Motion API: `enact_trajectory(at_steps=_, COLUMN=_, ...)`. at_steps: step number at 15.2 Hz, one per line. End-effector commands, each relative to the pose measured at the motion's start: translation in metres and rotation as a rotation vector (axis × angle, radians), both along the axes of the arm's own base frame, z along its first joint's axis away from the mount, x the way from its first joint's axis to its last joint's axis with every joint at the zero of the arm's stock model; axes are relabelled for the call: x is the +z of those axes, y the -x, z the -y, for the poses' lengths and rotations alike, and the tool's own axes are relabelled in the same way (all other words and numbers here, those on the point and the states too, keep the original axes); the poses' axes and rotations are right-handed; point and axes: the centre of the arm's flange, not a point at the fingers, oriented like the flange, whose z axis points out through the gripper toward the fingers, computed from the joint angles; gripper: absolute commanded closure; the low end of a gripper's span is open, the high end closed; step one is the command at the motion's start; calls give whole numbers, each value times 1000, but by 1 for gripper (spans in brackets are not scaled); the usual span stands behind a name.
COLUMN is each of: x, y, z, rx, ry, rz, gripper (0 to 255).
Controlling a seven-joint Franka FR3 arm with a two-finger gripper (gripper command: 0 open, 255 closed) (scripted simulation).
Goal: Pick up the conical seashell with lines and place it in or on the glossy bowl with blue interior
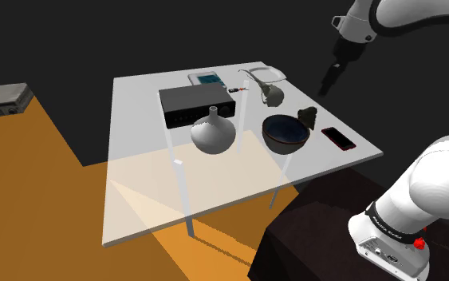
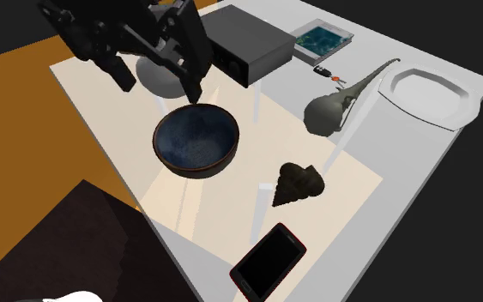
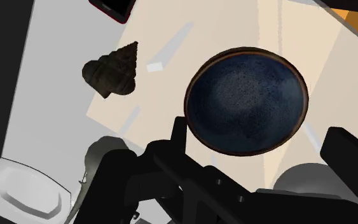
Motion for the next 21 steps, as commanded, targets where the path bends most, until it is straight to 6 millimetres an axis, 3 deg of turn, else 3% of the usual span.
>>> enact_trajectory(at_steps=1, x=-21, y=-5, z=19, rx=12, ry=-11, rz=13, gripper=0)
enact_trajectory(at_steps=18, x=-202, y=-57, z=157, rx=105, ry=-112, rz=107, gripper=0)
enact_trajectory(at_steps=21, x=-220, y=-62, z=161, rx=109, ry=-116, rz=112, gripper=0)
